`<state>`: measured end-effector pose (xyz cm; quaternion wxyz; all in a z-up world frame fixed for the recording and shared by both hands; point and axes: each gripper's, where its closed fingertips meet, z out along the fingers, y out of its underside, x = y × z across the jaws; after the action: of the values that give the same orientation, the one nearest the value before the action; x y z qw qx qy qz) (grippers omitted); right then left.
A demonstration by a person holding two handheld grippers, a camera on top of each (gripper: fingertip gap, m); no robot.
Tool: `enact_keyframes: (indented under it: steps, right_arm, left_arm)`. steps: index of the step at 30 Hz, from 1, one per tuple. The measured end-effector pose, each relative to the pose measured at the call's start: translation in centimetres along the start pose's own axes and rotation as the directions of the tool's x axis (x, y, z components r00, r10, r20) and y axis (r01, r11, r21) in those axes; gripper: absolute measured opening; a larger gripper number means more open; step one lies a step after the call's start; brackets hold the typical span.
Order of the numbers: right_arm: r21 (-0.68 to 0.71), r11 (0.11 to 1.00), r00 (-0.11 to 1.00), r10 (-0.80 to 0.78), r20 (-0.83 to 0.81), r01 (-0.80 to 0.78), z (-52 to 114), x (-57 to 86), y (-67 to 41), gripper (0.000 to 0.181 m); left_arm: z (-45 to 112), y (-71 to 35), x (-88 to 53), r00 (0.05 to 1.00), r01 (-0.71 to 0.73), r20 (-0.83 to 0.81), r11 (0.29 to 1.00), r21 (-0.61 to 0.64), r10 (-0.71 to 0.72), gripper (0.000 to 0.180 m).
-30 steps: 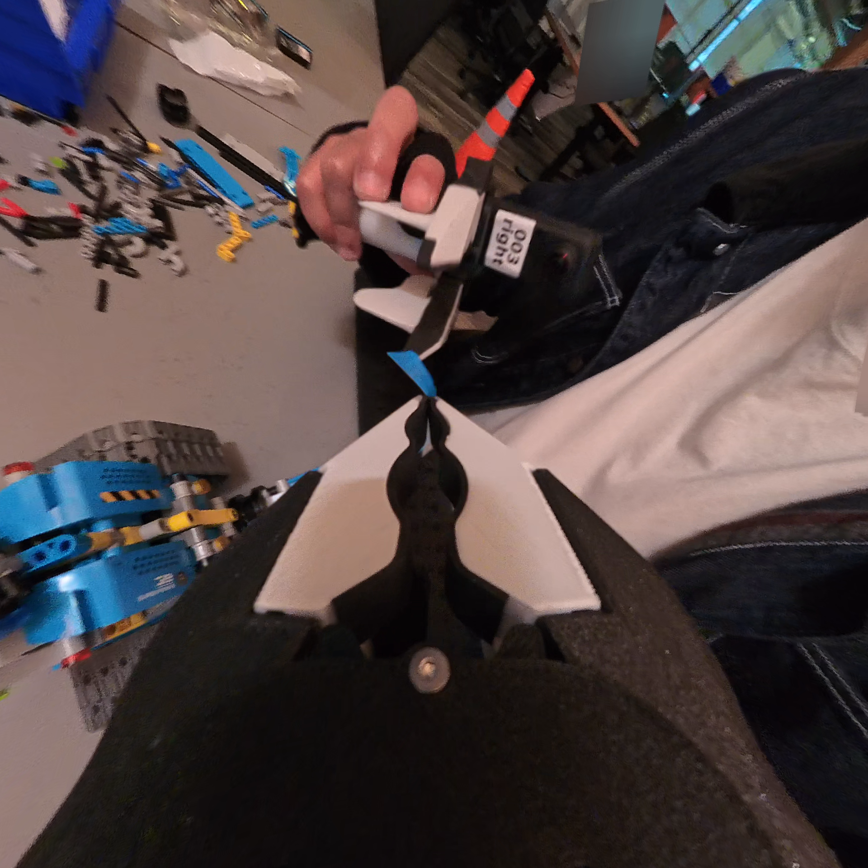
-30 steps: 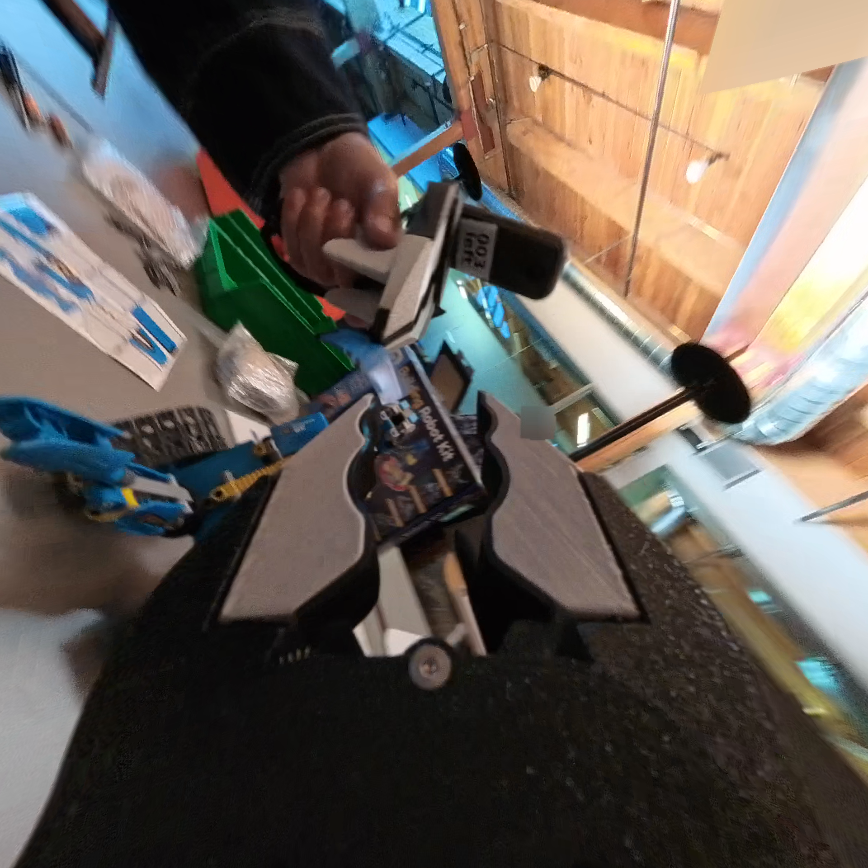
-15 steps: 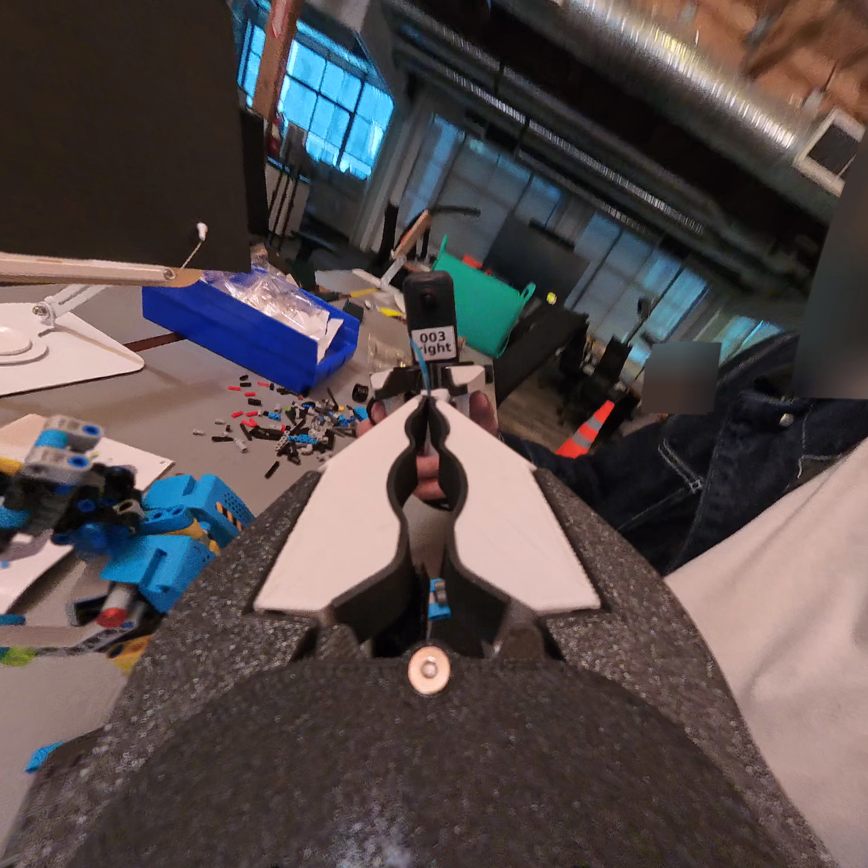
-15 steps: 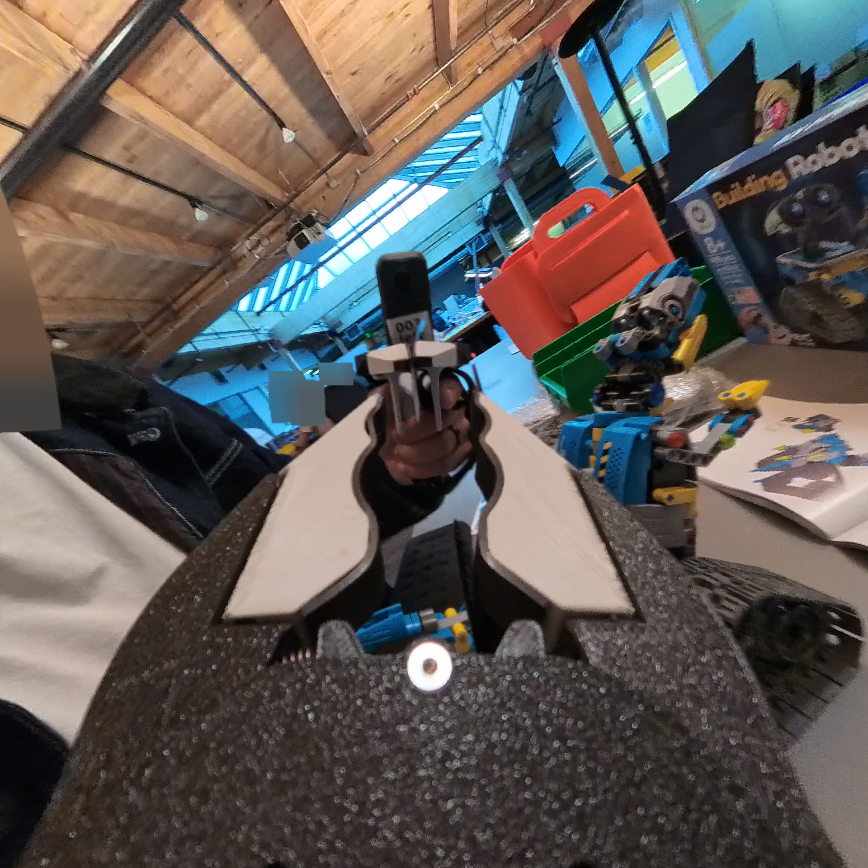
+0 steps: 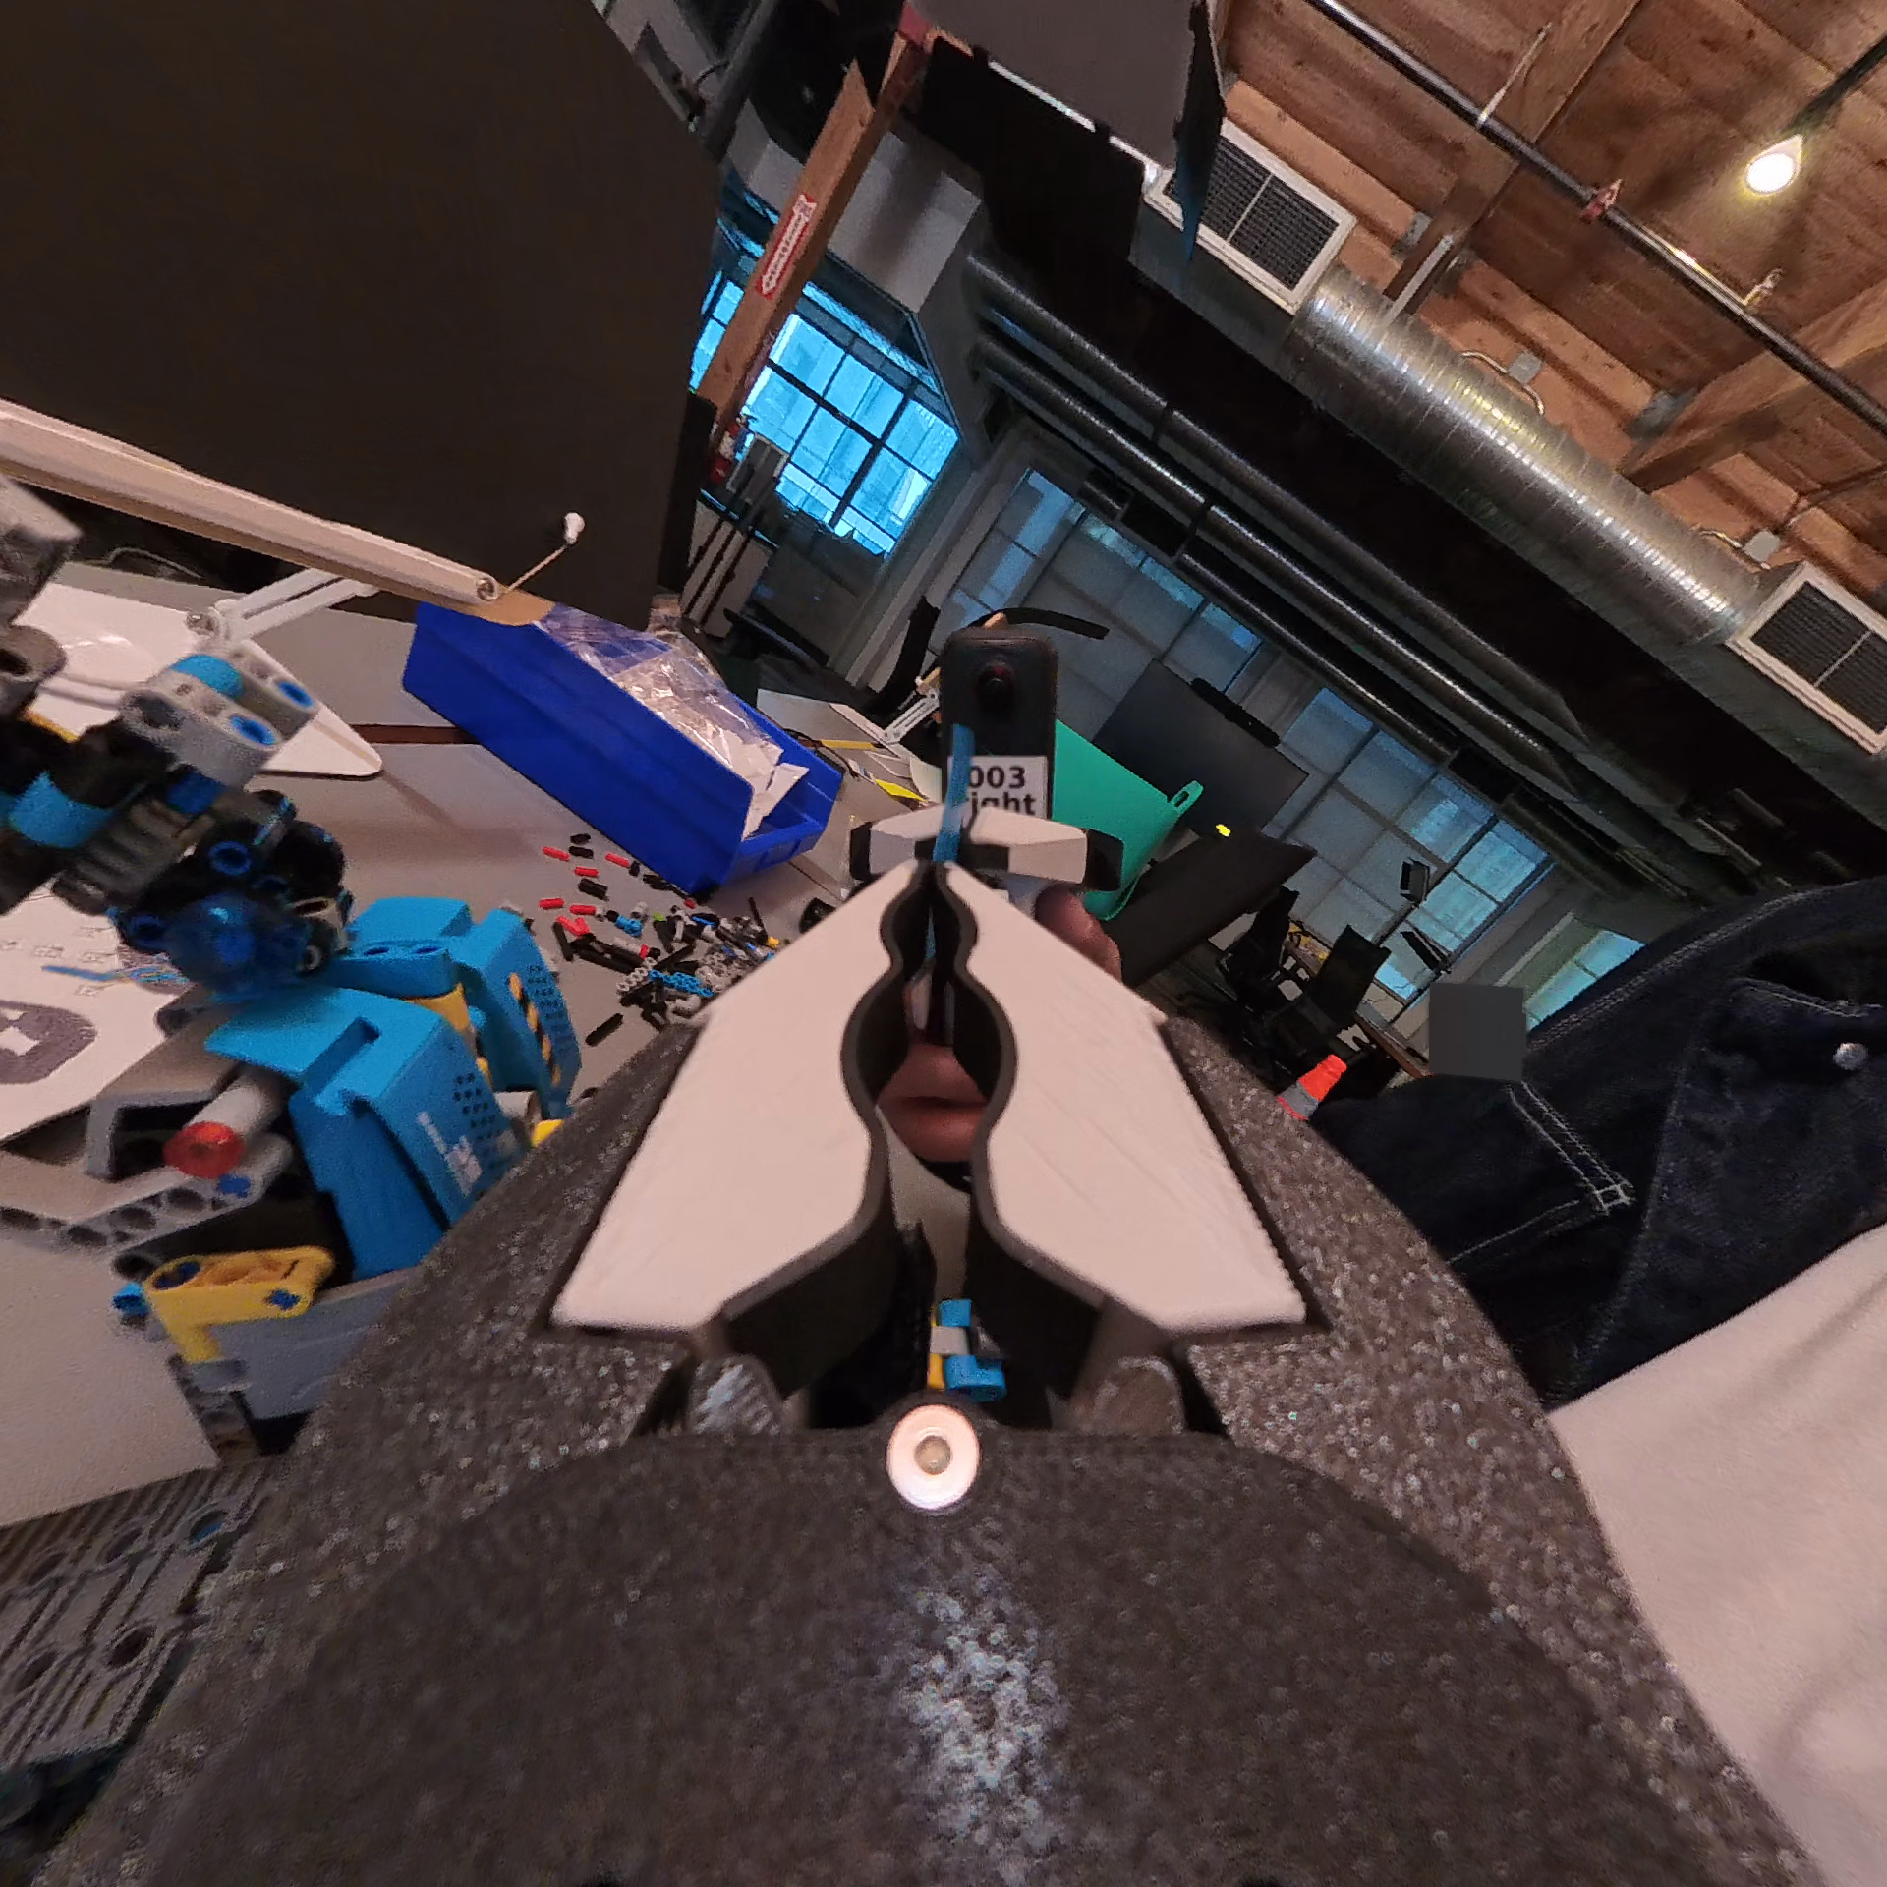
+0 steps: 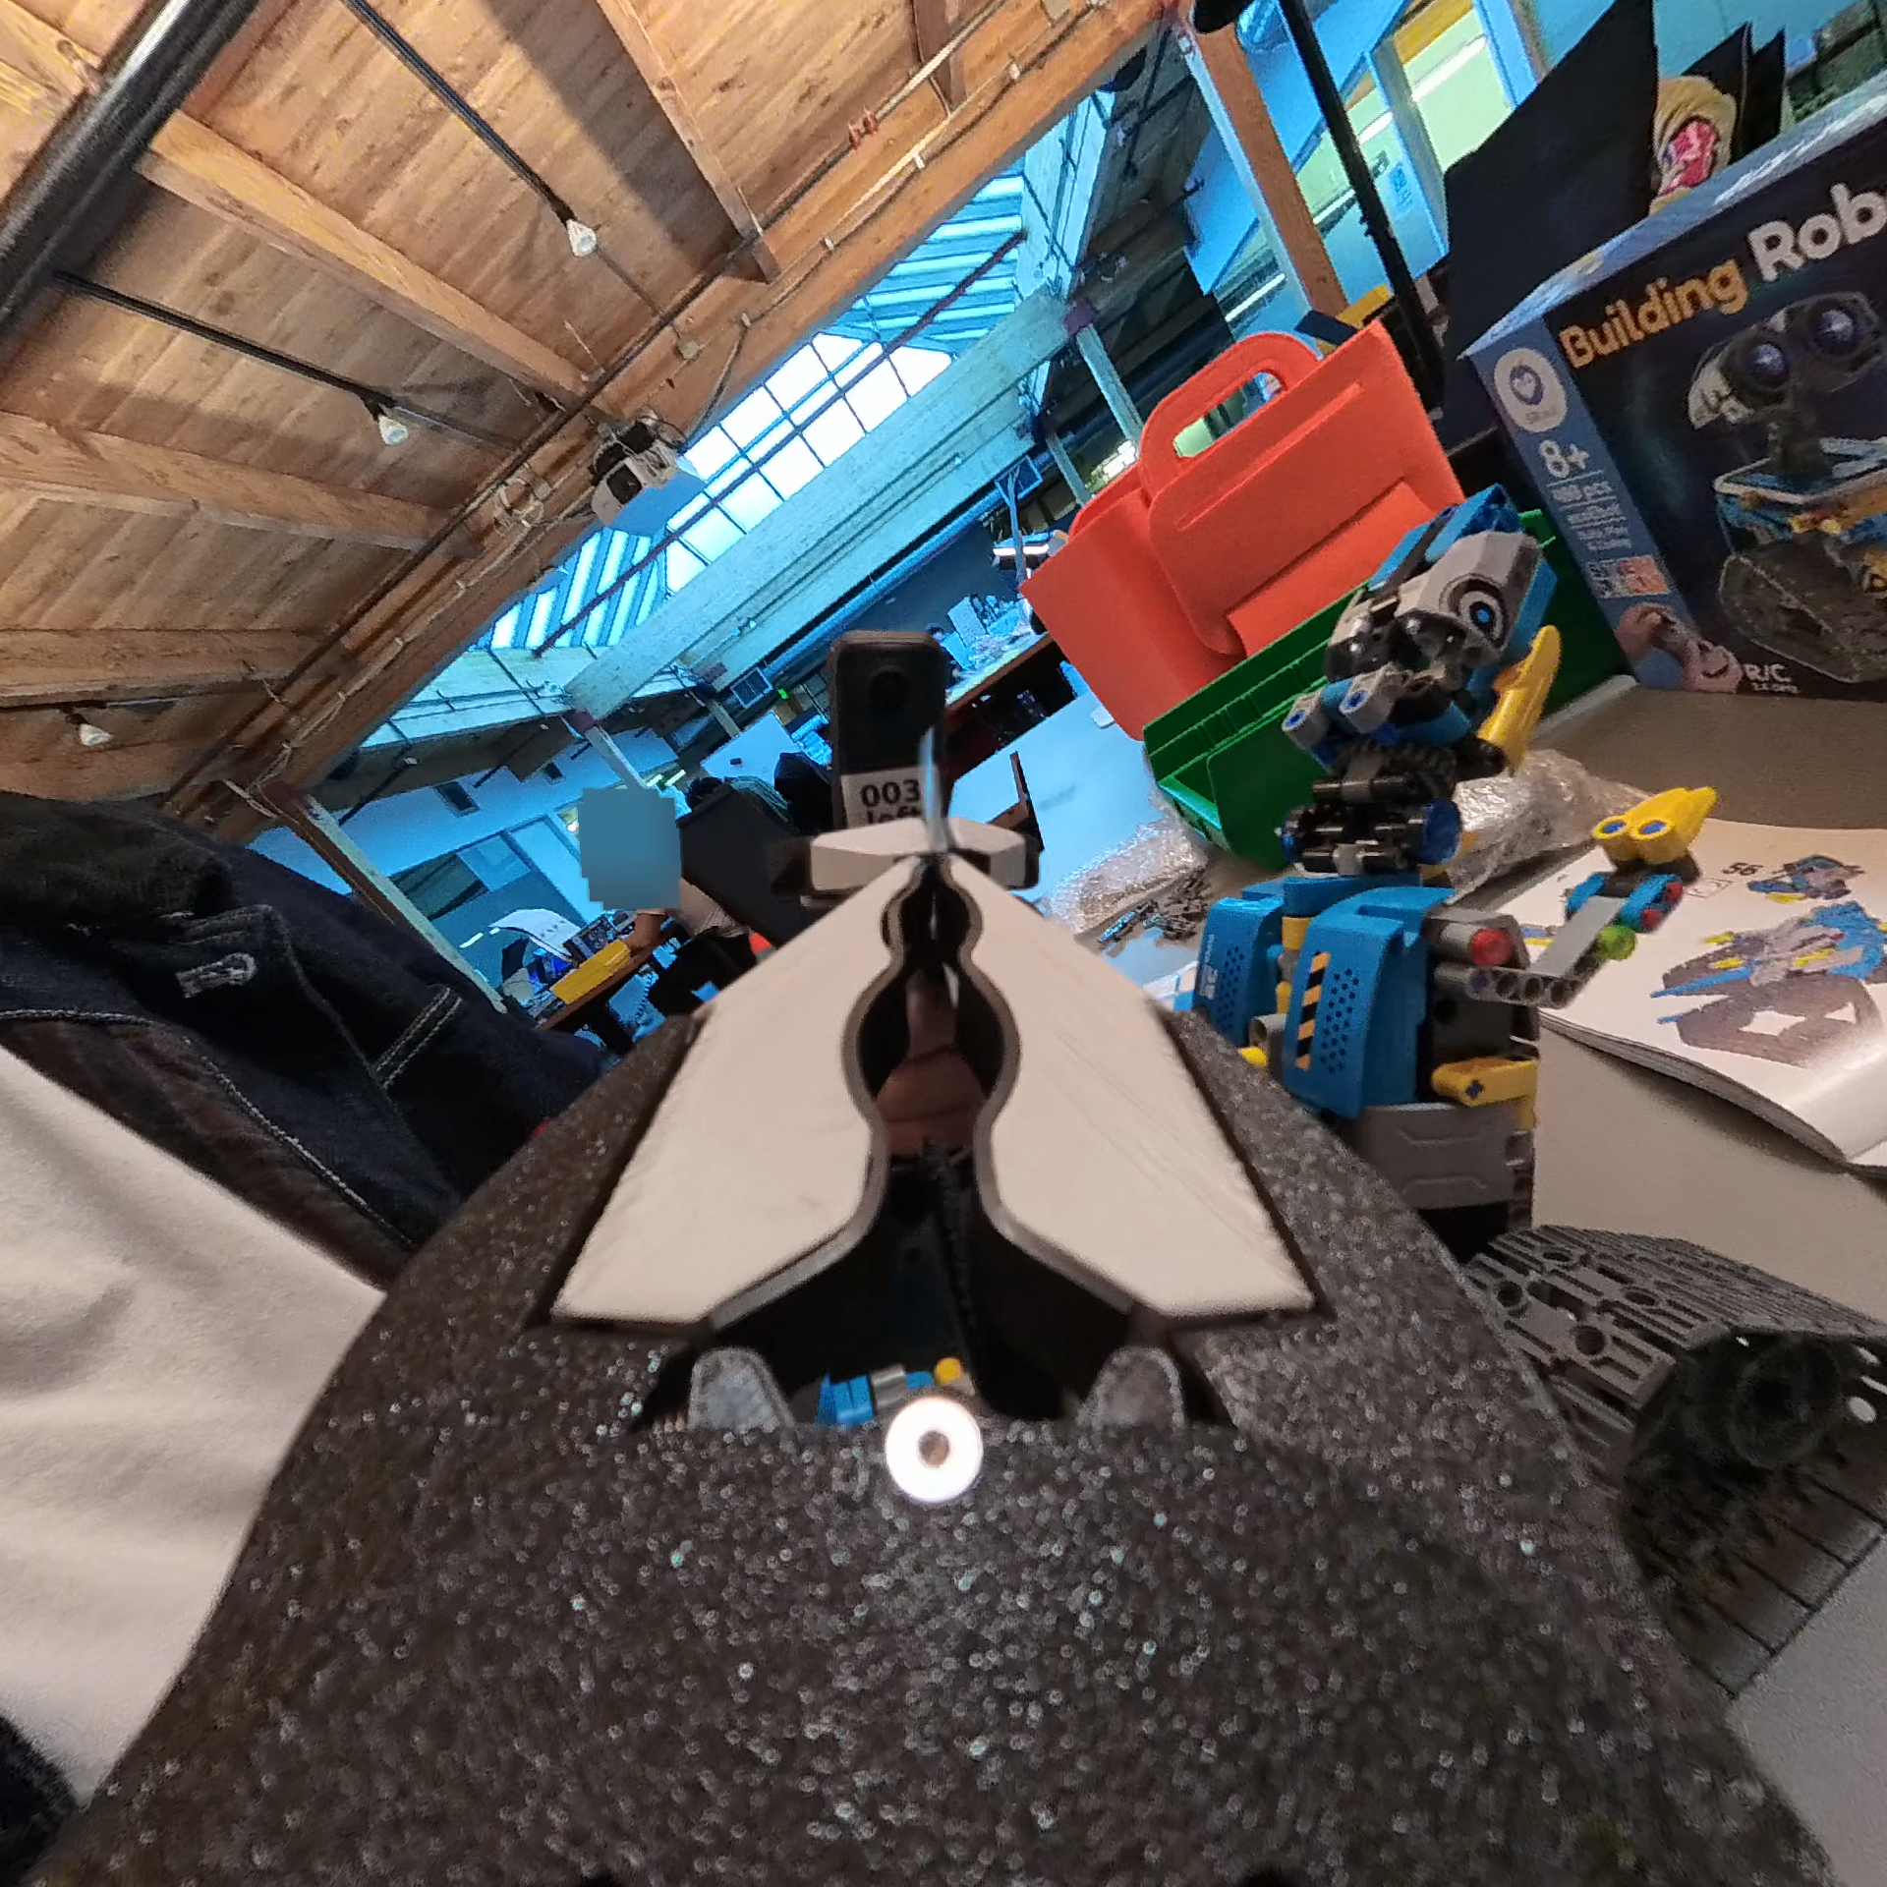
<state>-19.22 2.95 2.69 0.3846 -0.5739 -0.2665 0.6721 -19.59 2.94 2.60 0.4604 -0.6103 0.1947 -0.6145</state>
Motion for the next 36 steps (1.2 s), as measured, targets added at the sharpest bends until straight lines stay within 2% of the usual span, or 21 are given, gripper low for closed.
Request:
enact_keyframes:
  steps: [10, 12, 13, 14, 19, 22, 24, 26, 28, 36]
  right_arm:
    - [-0.048, 0.999, 0.999, -0.026, -0.048, 0.023, -0.1, 1.3, 0.4, 0.0]
    - [-0.09, 0.995, 0.997, -0.047, -0.06, 0.041, -0.5, 1.9, 0.7, 0.0]
    - [-0.084, 0.995, 0.996, -0.051, -0.072, 0.045, -1.1, 2.4, 0.3, 0.0]
    - [-0.076, 0.996, 0.994, -0.054, -0.094, 0.047, -1.8, 3.2, -0.1, 0.0]
    - [-0.082, 0.992, 0.921, -0.119, -0.371, 0.096, -6.9, 10.3, -0.7, 0.0]
    - [-0.098, 0.991, 0.743, -0.134, -0.656, 0.092, -11.3, 16.2, 0.3, 0.0]
    - [-0.092, 0.995, 0.637, -0.099, -0.765, 0.045, -14.0, 18.7, 1.3, 0.0]
    - [-0.086, 0.996, 0.609, -0.081, -0.789, 0.021, -15.1, 19.4, 1.4, 0.0]
    - [-0.082, 0.996, 0.591, -0.084, -0.802, 0.031, -15.6, 19.8, 1.2, 0.0]
    - [0.023, 1.0, 0.679, 0.009, -0.734, 0.012, -14.9, 19.9, 1.4, 0.0]
  left_arm:
    - [-0.2, 0.7, -0.9, 0.998, -0.033, 0.058, 0.999, -0.01, 0.033, 0.0]
    - [-0.4, 1.1, -1.9, 0.988, -0.083, 0.13, 0.996, -0.031, 0.087, 0.0]
    - [-0.9, 1.0, -2.4, 0.978, -0.117, 0.174, 0.993, -0.026, 0.119, 0.003]
    - [-1.5, 0.9, -2.9, 0.968, -0.141, 0.207, 0.99, -0.019, 0.142, 0.015]
    - [-5.5, -0.7, -5.7, 0.922, -0.223, 0.346, 0.968, 0.114, 0.172, 0.013]
    - [-8.4, -1.7, -9.1, 0.844, -0.312, 0.501, 0.935, 0.171, 0.19, 0.013]
    - [-10.2, -2.1, -11.2, 0.78, -0.364, 0.595, 0.914, 0.182, 0.192, 0.014]
    - [-10.7, -2.8, -11.4, 0.787, -0.364, 0.59, 0.908, 0.206, 0.181, 0.016]
    - [-11.0, -2.8, -12.3, 0.749, -0.39, 0.631, 0.905, 0.172, 0.203, 0.017]
    - [-10.6, -0.2, -14.4, 0.734, -0.333, 0.646, 0.94, 0.073, 0.209, 0.017]
